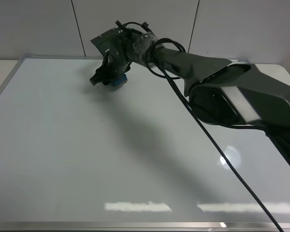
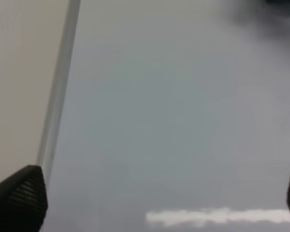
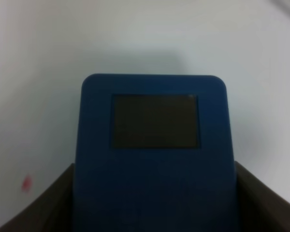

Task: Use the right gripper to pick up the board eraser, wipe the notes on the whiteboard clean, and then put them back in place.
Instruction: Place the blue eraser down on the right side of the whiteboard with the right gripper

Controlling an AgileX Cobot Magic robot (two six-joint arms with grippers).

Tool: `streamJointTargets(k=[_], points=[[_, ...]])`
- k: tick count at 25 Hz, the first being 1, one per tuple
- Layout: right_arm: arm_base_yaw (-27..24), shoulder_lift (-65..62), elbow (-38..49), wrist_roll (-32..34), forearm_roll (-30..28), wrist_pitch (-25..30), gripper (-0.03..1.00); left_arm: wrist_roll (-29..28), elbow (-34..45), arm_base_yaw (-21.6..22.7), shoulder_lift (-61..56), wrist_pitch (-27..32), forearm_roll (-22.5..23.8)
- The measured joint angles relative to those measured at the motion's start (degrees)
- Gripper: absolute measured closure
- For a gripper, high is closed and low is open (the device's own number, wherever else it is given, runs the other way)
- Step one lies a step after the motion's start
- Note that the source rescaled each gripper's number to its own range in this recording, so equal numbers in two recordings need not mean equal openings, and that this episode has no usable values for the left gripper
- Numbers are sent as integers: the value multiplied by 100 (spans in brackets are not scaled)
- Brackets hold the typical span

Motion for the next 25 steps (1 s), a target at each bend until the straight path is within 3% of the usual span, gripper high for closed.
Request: streamJointTargets(k=[4,13,25], points=[[94,-558,0,-53,-3,1053,97,0,0,0,0,0,0],[190,-1491,0,-43,-580,2556,97,0,0,0,0,0,0],[461,-2359,0,-62,-632,2725,97,0,0,0,0,0,0]])
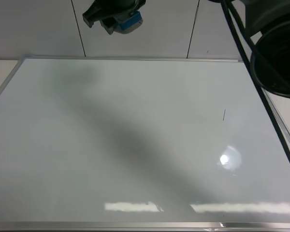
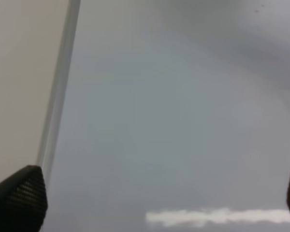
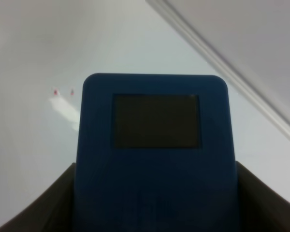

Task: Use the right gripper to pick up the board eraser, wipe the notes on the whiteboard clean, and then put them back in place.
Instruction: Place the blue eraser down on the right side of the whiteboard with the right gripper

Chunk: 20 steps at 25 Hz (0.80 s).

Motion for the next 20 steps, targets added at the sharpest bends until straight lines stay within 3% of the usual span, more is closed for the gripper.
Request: streamJointTargets(k=[7,16,20], points=[[12,-593,444,-92,185,12,97,0,0,0,0,0,0],[-73,-1676,3059,88,169,-57,97,0,0,0,0,0,0],[-215,-2283,4540,346,123,-770,97,0,0,0,0,0,0]])
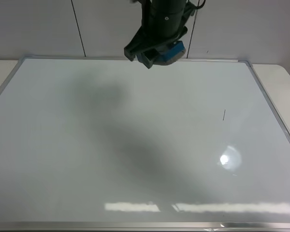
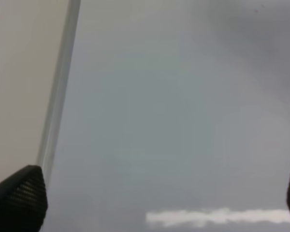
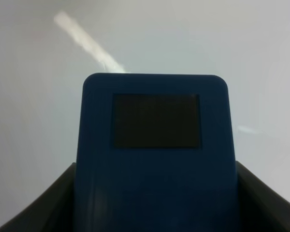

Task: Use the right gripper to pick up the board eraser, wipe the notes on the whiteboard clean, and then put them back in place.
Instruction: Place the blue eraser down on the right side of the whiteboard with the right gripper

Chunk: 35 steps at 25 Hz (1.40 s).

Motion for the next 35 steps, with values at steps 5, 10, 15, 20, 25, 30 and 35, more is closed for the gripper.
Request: streamJointTargets(k=[5,10,15,20,25,30,35], points=[[-304,-583,1771,635,-256,-1272,97,0,0,0,0,0,0],[-581,-658,3016,1535,-797,-2745,97,0,0,0,0,0,0],[-854,-658,3967,2023,-977,-4594,97,0,0,0,0,0,0],[-1130,-662,4549,2105,-981,-5704,97,0,0,0,0,0,0],[-1543,-662,4868,2117,-981,-6146,97,0,0,0,0,0,0],[-1940,-653,4986,2123,-998,-6384,97,0,0,0,0,0,0],[-2237,-315,4986,2123,-998,-6408,97,0,0,0,0,0,0]])
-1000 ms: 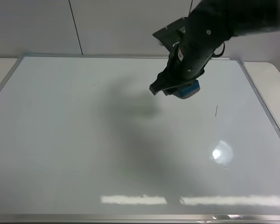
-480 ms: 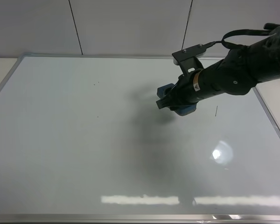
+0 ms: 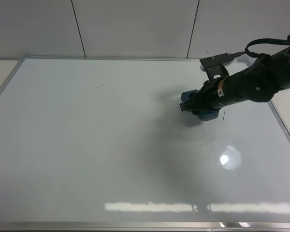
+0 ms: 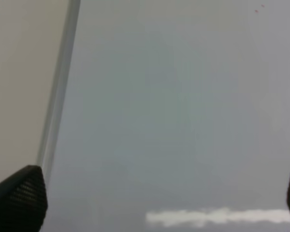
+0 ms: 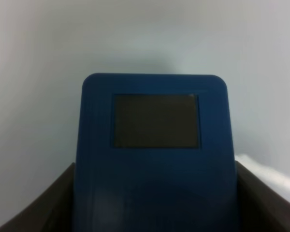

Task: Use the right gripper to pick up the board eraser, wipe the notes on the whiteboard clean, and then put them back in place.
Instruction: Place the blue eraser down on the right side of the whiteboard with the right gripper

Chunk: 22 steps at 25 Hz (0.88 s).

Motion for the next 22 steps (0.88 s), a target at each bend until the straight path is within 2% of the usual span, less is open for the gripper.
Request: streamJointTargets(k=[9,22], points=[[-41,318,0,-16,0,-469,97,0,0,0,0,0,5],[-48,322,0,-30,-4,-511,96,0,0,0,0,0,-1]])
